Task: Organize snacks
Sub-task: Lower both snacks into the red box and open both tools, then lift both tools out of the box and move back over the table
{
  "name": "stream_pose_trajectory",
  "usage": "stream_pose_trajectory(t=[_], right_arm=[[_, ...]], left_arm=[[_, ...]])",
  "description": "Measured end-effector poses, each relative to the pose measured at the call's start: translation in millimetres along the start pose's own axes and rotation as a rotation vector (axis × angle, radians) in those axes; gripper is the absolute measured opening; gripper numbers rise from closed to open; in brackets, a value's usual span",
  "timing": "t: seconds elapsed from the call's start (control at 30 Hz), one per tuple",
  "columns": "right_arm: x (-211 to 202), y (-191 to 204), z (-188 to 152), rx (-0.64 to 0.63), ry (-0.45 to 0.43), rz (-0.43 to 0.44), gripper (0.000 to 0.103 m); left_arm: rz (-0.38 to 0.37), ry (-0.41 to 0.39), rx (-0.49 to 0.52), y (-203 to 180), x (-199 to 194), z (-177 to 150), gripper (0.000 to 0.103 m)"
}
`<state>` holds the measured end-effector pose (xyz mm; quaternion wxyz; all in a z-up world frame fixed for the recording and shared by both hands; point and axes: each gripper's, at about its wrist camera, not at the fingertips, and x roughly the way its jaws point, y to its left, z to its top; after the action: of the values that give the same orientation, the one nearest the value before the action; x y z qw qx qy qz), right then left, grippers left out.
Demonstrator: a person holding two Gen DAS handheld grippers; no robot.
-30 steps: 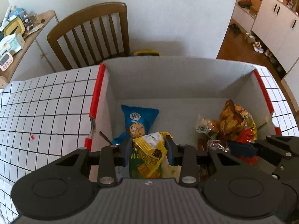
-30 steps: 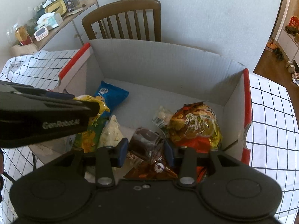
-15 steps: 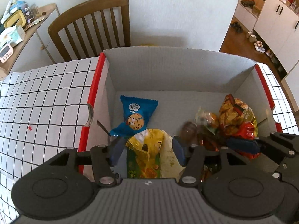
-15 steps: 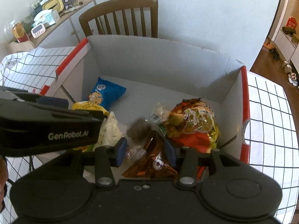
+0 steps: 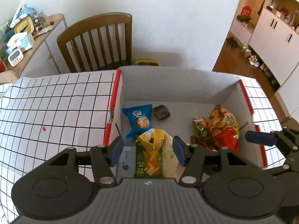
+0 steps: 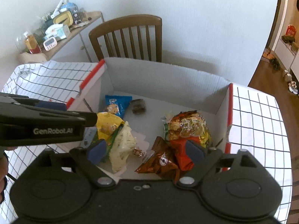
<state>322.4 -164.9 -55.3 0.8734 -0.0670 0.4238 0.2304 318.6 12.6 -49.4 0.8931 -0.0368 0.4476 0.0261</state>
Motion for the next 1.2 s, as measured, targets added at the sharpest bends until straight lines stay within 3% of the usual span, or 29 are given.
stream_pose_trajectory(t=[0.13, 0.23, 0.67, 1.07, 1.2], right_arm=[[-17, 3, -3, 0.002, -0.025, 0.011, 0.094], [-33, 5, -7, 0.011, -0.050, 0.027, 0.102], [-86, 16, -33, 0.022, -0.122, 0.097, 0.103], [-106, 27, -78, 0.030, -0.192, 0.171, 0.103], [-100, 25, -92, 0.065, -0.145, 0.193, 0.103]], left_arm=[[-0.010, -0.034, -0.004, 3, -22, -5, 0.059], [-0.025, -0.060, -0.008, 6, -38, -10, 0.064], [-0.076, -0.139, 0.020, 14, -104, -50, 0.081], [-0.088, -0.151, -0.021, 37, -135, -103, 0.091], [-0.077, -0.121, -0.046, 48, -135, -125, 0.092]])
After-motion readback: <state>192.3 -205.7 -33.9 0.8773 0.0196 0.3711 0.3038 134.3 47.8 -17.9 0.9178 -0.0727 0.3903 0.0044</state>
